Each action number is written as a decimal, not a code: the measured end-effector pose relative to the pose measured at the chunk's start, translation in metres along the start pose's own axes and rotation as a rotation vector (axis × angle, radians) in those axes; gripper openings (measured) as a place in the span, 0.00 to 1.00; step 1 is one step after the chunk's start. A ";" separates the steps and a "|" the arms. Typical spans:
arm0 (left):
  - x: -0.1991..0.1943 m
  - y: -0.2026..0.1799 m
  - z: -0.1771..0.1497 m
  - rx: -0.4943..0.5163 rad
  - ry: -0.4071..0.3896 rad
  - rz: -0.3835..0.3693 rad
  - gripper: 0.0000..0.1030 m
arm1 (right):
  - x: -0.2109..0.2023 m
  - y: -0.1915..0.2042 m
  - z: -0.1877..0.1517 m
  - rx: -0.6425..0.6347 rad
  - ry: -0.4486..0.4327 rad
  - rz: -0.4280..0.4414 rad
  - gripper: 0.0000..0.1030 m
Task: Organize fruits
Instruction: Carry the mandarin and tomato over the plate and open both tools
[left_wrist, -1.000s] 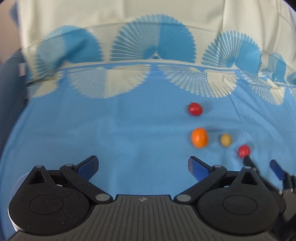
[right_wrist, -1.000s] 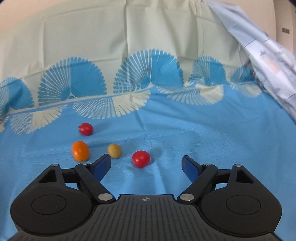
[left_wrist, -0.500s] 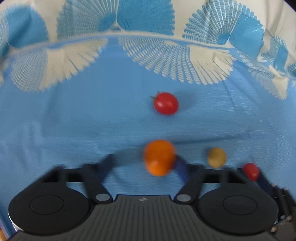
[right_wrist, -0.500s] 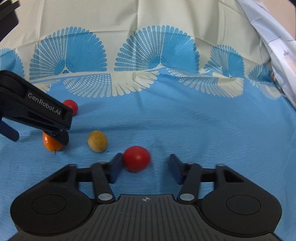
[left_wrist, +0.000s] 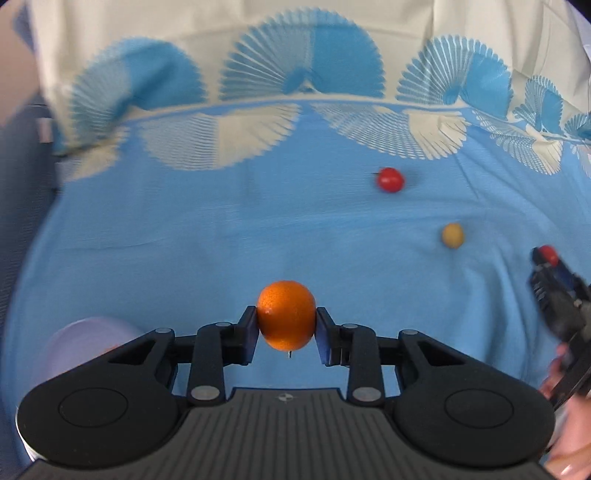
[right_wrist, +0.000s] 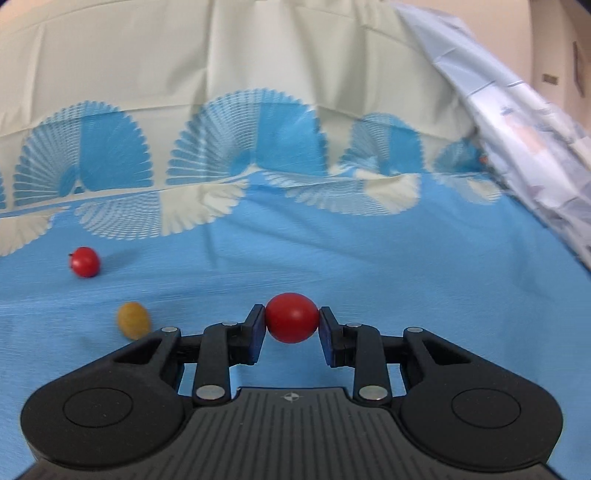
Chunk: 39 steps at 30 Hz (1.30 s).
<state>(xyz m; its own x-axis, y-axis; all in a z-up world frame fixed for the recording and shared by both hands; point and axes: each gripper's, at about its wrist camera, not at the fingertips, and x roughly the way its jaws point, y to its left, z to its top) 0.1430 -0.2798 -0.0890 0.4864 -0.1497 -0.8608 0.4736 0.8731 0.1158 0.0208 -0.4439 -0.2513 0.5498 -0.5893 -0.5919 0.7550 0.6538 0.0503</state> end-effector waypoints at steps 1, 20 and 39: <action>-0.012 0.011 -0.009 -0.006 -0.005 0.009 0.35 | -0.012 -0.003 0.001 0.004 -0.004 -0.004 0.31; -0.191 0.168 -0.192 -0.199 -0.062 0.034 0.34 | -0.343 0.075 -0.010 -0.163 0.060 0.617 0.31; -0.260 0.214 -0.245 -0.330 -0.227 -0.036 0.34 | -0.441 0.109 -0.016 -0.343 -0.039 0.717 0.31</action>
<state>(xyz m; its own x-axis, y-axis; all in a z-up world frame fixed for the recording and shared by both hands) -0.0620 0.0595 0.0387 0.6410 -0.2490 -0.7260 0.2499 0.9621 -0.1092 -0.1451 -0.1053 0.0023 0.8771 0.0182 -0.4799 0.0639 0.9860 0.1540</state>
